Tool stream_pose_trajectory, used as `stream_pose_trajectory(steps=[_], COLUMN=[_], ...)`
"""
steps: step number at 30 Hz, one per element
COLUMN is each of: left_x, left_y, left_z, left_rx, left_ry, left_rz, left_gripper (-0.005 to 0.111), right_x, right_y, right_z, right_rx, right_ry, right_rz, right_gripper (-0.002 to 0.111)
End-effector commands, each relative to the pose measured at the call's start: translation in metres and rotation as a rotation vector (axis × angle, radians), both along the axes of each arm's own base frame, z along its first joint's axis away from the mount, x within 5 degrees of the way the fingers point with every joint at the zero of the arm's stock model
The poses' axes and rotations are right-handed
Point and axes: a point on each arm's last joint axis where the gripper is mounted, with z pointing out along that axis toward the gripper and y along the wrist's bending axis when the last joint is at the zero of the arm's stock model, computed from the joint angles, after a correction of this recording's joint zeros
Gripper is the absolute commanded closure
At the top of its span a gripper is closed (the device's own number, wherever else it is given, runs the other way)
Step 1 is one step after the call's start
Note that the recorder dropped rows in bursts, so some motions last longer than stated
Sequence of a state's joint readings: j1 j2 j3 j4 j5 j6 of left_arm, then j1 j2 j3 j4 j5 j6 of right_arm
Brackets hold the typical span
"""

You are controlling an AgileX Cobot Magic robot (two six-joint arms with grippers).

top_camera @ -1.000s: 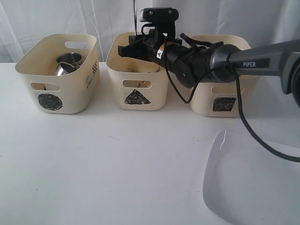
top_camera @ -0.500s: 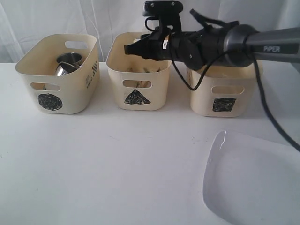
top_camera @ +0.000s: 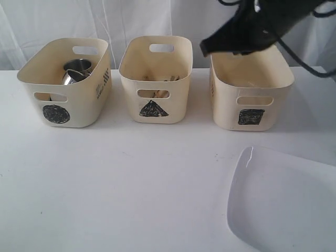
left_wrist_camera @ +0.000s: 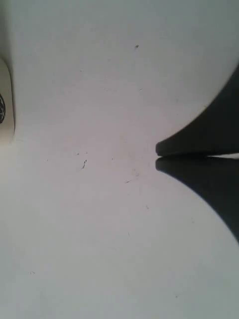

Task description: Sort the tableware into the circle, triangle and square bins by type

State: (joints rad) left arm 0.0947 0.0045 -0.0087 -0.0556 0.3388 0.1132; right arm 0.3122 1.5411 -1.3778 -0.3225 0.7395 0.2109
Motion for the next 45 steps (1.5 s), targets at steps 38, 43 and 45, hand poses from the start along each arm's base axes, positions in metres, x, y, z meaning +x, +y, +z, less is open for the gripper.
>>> stream_pose_trajectory(steps=[38,43,45], left_x=[-0.001,-0.001,-0.001], left_y=[0.000,0.000,0.000], left_z=[-0.004,-0.004,-0.004], left_rx=[-0.007,-0.007,-0.007], left_ry=[0.017,0.017,0.017], left_rz=[0.001,0.001,0.001], left_gripper=[0.107,0.107,0.107], right_x=[-0.128,-0.141,-0.142], right_y=[-0.136,-0.193,-0.188], right_z=[-0.068,-0.108,-0.124], right_rx=[0.729,0.689,0.674], right_ry=[-0.130,0.172,0.328], right_rz=[-0.511,-0.630,-0.422], right_gripper=[0.108,0.108,0.108])
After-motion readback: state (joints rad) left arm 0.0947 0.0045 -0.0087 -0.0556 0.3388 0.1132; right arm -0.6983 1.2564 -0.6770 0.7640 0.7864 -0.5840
